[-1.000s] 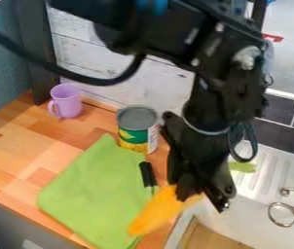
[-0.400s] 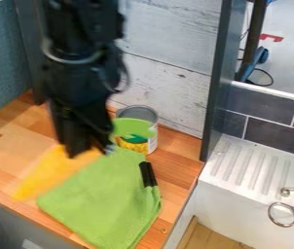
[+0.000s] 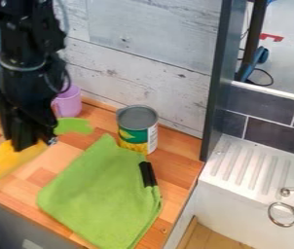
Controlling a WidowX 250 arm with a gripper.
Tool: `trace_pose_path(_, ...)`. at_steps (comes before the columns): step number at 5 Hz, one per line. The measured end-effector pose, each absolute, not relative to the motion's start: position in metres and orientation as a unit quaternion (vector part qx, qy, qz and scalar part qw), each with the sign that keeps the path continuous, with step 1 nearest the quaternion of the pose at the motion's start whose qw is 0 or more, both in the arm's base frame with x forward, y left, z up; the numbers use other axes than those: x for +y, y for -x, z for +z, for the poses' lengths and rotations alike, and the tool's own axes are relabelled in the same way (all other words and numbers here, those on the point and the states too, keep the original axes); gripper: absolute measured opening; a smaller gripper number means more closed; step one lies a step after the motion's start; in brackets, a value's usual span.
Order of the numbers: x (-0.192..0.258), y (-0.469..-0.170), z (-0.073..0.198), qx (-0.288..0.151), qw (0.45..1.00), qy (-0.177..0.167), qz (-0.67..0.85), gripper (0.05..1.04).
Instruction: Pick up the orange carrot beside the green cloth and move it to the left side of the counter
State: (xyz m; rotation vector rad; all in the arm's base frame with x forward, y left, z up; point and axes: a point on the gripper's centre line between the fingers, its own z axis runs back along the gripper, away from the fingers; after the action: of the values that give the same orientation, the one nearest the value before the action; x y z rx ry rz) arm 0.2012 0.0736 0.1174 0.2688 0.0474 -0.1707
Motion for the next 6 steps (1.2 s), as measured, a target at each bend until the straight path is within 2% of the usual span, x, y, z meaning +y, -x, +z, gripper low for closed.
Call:
trace_pose_path(1,0.115,-0.195,0.101,0.021,0.99,-0.137,-0.019,0.141)
trace_pose_path(3,0.179,-0.183,0.086,0.034,0.986,-0.153,0.052,0.141)
trace_pose_path(5,0.221,-0.208,0.068,0.03,0.985,-0.152,0.07,0.141)
trace_pose_path(6,0.227,-0.216,0.06,0.014,0.981,-0.159,0.106,0.141)
